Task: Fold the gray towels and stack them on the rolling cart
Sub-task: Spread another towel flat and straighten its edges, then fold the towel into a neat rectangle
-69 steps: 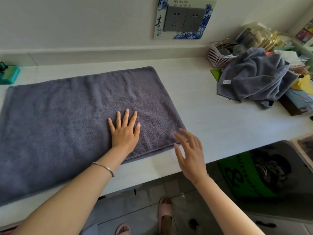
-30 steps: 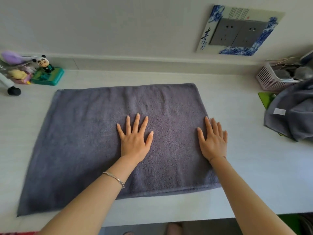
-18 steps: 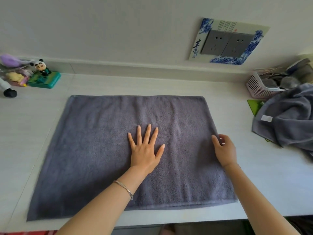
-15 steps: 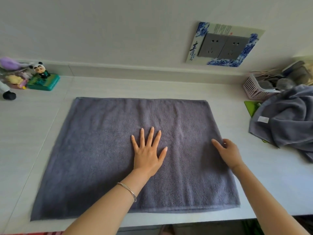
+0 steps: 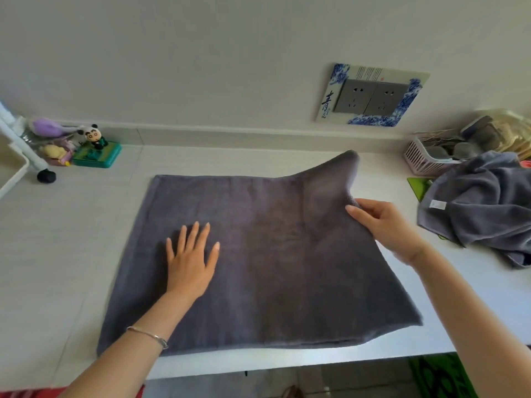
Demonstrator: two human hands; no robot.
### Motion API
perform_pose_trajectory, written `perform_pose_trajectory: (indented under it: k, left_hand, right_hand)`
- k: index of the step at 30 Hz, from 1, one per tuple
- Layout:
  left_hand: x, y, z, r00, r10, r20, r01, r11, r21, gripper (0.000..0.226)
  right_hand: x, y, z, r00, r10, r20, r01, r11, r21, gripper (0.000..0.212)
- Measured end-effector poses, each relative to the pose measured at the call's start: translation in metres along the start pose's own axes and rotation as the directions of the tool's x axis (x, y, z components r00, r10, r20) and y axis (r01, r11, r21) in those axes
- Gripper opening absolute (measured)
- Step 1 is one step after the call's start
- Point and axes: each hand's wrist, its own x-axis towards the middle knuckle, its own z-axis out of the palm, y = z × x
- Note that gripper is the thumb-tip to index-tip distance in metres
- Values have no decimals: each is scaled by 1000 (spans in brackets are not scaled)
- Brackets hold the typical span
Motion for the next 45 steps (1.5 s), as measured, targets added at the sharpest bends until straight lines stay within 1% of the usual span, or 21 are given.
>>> perform_pose_trajectory:
  k: [3, 5, 7, 8, 10, 13, 15, 18, 19, 22, 24, 27, 29, 31, 33, 36, 38, 40, 42, 44, 45]
  left_hand:
    - [-3, -55, -15, 994, -111, 26, 112, 991, -78, 53]
    - [-8, -80, -23, 997, -63, 47, 72, 972, -226, 49]
    - [-15, -90, -29, 999, -8, 48, 29, 894, -447, 44]
    - [-18, -96, -35, 996, -36, 86, 79, 814, -575, 42]
    - [-19, -98, -46, 972, -122, 202, 235, 563, -793, 43]
    - [-14, -104, -55, 936, -181, 303, 339, 229, -912, 51]
    - [-11, -112, -57, 924, -200, 325, 347, 84, -934, 56]
    - [-5, -130, -58, 889, -239, 391, 395, -33, -918, 63]
    - [-3, -137, -60, 875, -234, 423, 427, -34, -904, 64]
    - [-3, -154, -65, 848, -193, 494, 515, 83, -853, 63]
    - [-7, -156, -70, 843, -166, 511, 534, 150, -832, 51]
    - [-13, -161, -70, 872, -166, 461, 489, 237, -839, 24]
    - [-16, -165, -68, 906, -173, 387, 423, 410, -808, 10]
    - [-18, -168, -67, 927, -162, 337, 369, 539, -757, 22]
    - [-15, -167, -69, 932, -152, 329, 355, 567, -743, 38]
    - [-5, -165, -71, 943, -148, 297, 321, 631, -706, 54]
    - [5, -159, -74, 950, -152, 273, 304, 652, -694, 59]
    - [16, -149, -76, 954, -149, 259, 292, 649, -703, 57]
    - [25, -142, -76, 958, -139, 252, 280, 647, -709, 59]
    - [33, -137, -74, 966, -116, 232, 247, 684, -686, 66]
    - [35, -137, -73, 973, -98, 210, 215, 722, -657, 69]
  right_hand:
    - [1, -36, 38, 999, -45, -2, 45, 994, 99, 22]
    - [6, -57, 71, 998, -64, -7, 64, 979, 195, 22]
    - [12, -74, 109, 996, -91, -8, 90, 970, 227, 24]
    - [16, -82, 133, 994, -109, 1, 106, 970, 220, 27]
    - [23, -91, 178, 991, -132, 37, 122, 974, 188, 33]
    - [33, -98, 252, 983, -144, 114, 127, 982, 138, 37]
    - [39, -90, 303, 976, -101, 194, 87, 993, 77, 32]
    - [42, -67, 359, 953, -23, 301, 52, 995, -88, 22]
    - [40, -61, 368, 948, 5, 319, 34, 993, -117, 24]
    - [34, -57, 375, 937, 71, 343, -69, 997, -18, 34]
    - [31, -57, 372, 927, 115, 357, -141, 989, 48, 36]
    - [28, -56, 367, 918, 109, 382, -147, 986, 72, 30]
    - [26, -53, 363, 936, 74, 344, -104, 992, 69, 24]
    - [28, -50, 356, 968, 16, 251, -27, 999, 44, 21]
    - [33, -48, 345, 991, -40, 129, 38, 999, 21, 15]
    - [44, -49, 325, 998, -61, -15, 61, 998, 17, 4]
    - [52, -49, 312, 993, -36, -113, 37, 999, 6, 11]
    - [64, -44, 300, 975, 60, -216, -61, 998, 0, 31]
    - [75, -40, 294, 944, 247, -219, -220, 966, 138, 47]
    - [90, -38, 291, 896, 438, -70, -389, 851, 352, 52]
    - [97, -41, 290, 873, 487, 17, -450, 794, 407, 48]
